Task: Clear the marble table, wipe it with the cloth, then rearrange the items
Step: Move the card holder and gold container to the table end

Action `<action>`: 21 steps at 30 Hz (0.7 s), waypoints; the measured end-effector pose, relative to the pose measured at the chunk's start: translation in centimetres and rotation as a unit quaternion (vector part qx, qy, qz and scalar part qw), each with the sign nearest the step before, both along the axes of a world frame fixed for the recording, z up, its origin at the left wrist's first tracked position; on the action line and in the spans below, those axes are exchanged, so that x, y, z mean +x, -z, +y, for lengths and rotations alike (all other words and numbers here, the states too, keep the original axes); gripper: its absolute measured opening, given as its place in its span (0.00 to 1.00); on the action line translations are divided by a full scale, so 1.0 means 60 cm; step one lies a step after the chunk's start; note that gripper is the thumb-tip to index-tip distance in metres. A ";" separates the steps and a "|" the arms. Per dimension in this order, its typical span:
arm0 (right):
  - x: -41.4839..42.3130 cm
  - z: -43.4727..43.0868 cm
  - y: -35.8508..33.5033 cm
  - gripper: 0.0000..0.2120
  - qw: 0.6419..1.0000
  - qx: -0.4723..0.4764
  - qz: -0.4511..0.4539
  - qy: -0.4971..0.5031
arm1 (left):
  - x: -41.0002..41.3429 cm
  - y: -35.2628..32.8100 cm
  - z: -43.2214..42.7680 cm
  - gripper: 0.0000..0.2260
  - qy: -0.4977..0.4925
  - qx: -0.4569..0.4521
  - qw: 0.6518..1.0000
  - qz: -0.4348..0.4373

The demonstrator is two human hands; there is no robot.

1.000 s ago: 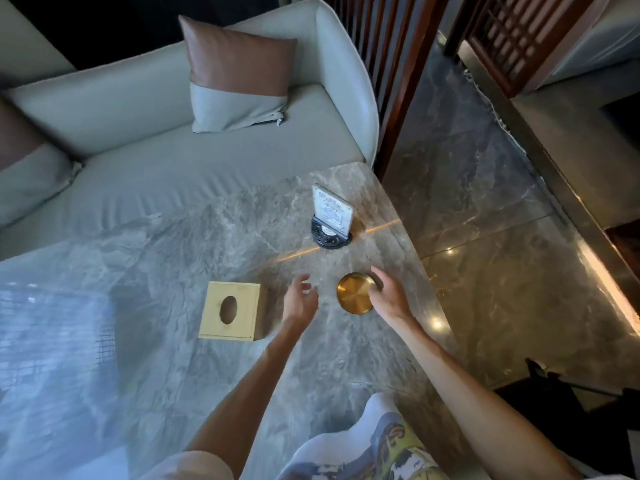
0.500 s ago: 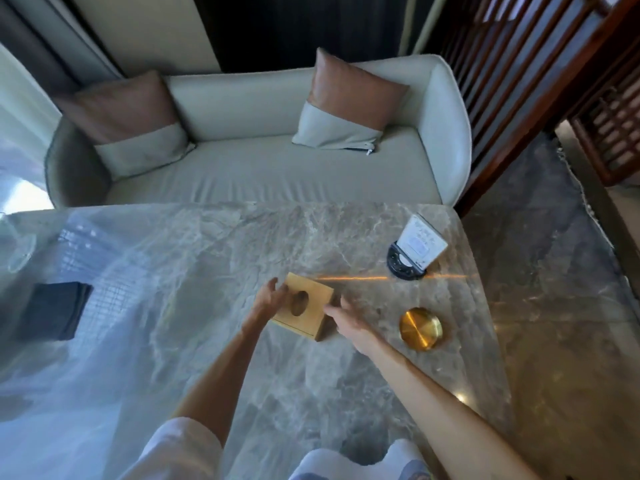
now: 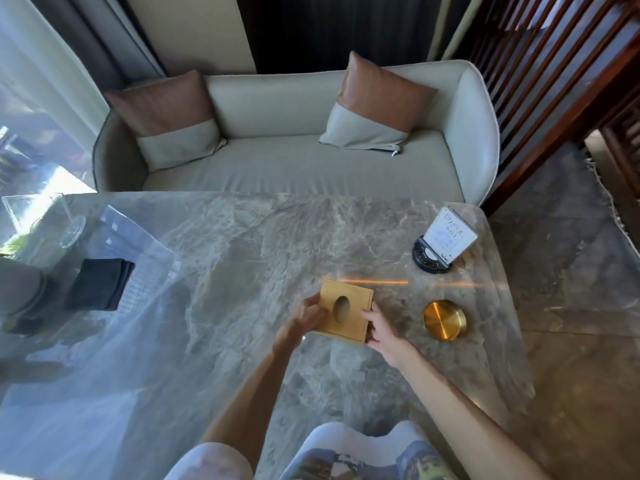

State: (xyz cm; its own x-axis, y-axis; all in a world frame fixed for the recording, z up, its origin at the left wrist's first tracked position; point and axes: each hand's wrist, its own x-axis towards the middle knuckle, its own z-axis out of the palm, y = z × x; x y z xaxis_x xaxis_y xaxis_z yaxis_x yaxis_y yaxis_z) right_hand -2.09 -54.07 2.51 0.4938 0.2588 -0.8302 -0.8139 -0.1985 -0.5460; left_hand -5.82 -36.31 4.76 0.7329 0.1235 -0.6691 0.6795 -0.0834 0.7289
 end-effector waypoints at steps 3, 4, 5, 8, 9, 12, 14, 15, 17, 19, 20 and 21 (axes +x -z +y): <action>-0.037 -0.069 -0.013 0.14 1.000 -0.019 -0.010 0.011 | -0.031 -0.013 -0.061 0.22 0.014 -0.036 0.999 0.013; -0.052 -0.092 -0.019 0.15 0.999 -0.028 -0.011 0.022 | -0.043 -0.013 -0.084 0.21 0.015 -0.046 0.999 0.013; -0.067 -0.115 -0.025 0.17 0.999 -0.038 -0.013 0.026 | -0.055 -0.012 -0.109 0.21 0.019 -0.052 0.998 0.015; -0.113 -0.185 -0.040 0.16 0.996 -0.073 -0.008 0.053 | -0.095 -0.014 -0.183 0.23 0.043 -0.068 0.997 0.010; -0.128 -0.207 -0.038 0.18 0.995 -0.085 -0.005 0.056 | -0.108 -0.011 -0.204 0.23 0.057 -0.073 0.996 0.008; -0.172 -0.262 -0.034 0.19 0.991 -0.121 0.004 0.054 | -0.141 -0.006 -0.255 0.22 0.088 -0.082 0.993 0.014; -0.198 -0.292 -0.026 0.25 0.989 -0.138 0.010 0.053 | -0.157 -0.002 -0.280 0.23 0.108 -0.088 0.990 0.013; -0.208 -0.303 -0.026 0.27 0.988 -0.144 0.013 0.055 | -0.165 0.000 -0.289 0.23 0.117 -0.089 0.989 0.013; -0.226 -0.316 -0.035 0.28 0.987 -0.147 0.019 0.061 | -0.178 0.002 -0.300 0.21 0.131 -0.091 0.987 0.001; -0.240 -0.324 -0.041 0.25 0.989 -0.134 0.012 0.063 | -0.191 0.006 -0.306 0.20 0.148 -0.097 0.984 -0.018; -0.247 -0.326 -0.043 0.24 0.990 -0.128 0.009 0.064 | -0.196 0.009 -0.306 0.21 0.152 -0.093 0.984 -0.021; -0.252 -0.326 -0.042 0.24 0.990 -0.128 0.007 0.066 | -0.200 0.014 -0.306 0.22 0.155 -0.082 0.984 -0.021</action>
